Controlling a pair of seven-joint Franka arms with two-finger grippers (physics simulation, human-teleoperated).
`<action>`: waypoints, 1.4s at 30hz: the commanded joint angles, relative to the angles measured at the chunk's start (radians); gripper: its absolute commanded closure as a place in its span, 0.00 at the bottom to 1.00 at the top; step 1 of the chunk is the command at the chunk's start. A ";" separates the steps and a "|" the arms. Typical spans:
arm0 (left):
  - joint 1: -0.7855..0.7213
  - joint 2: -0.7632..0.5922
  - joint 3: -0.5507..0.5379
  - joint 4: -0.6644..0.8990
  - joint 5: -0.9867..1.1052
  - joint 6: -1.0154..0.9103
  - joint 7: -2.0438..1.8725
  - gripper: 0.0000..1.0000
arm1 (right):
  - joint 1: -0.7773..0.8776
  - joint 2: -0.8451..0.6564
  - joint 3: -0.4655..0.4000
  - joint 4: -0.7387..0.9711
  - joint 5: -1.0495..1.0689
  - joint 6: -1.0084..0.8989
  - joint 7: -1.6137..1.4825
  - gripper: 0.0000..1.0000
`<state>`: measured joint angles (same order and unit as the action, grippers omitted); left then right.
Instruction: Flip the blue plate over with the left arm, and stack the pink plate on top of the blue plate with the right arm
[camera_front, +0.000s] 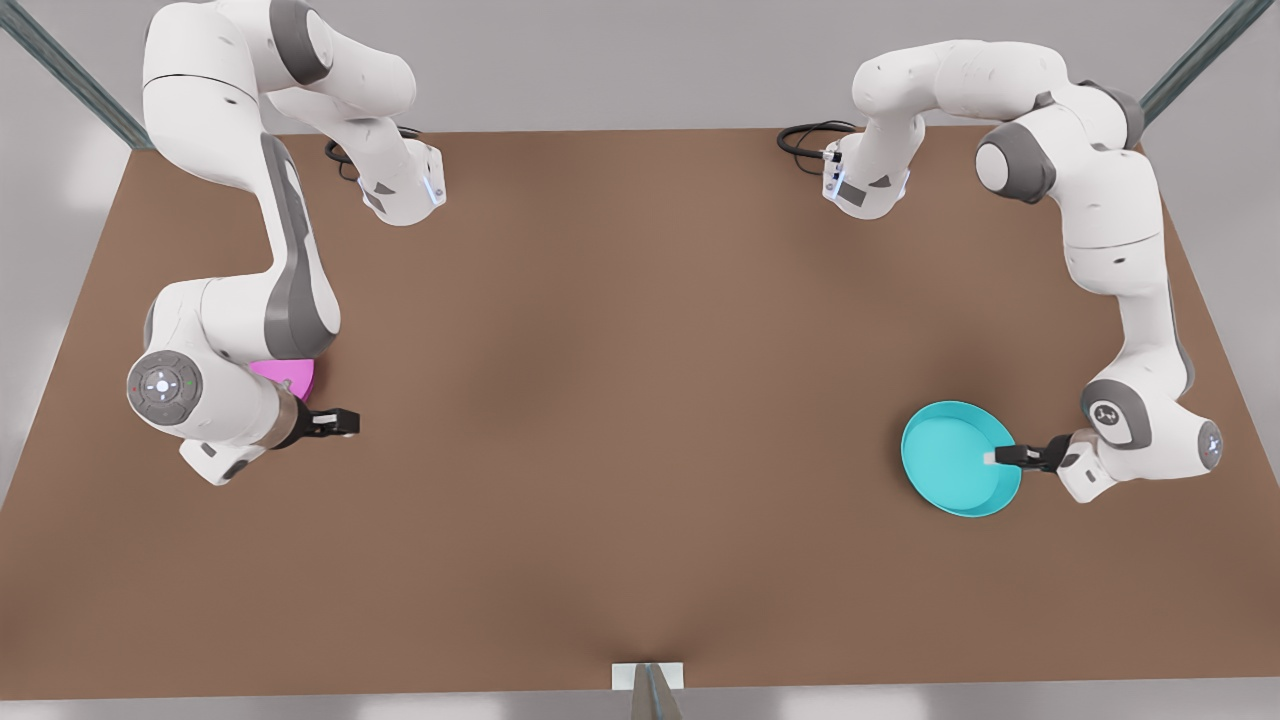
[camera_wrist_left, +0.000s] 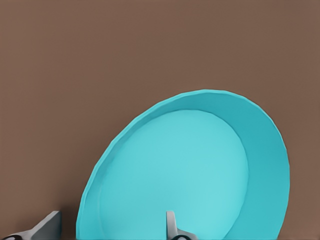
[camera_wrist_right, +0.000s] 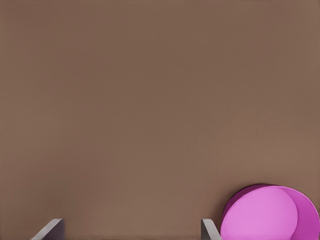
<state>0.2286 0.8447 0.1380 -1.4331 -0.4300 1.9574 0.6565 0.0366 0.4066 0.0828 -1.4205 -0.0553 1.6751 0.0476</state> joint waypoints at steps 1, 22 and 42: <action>0.000 0.001 0.000 -0.001 -0.001 0.000 0.000 0.15 | 0.000 0.000 0.000 0.000 -0.001 0.000 0.000 0.00; -0.005 0.019 0.000 0.000 0.004 0.000 0.000 0.55 | -0.003 -0.002 -0.002 0.000 -0.001 -0.011 0.002 0.00; -0.008 0.025 0.000 0.005 0.004 -0.002 -0.002 0.75 | -0.035 -0.002 -0.003 0.014 -0.003 -0.012 0.002 0.00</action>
<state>0.2208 0.8697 0.1378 -1.4281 -0.4147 1.9573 0.6526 0.0029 0.4050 0.0797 -1.4063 -0.0583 1.6428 0.0506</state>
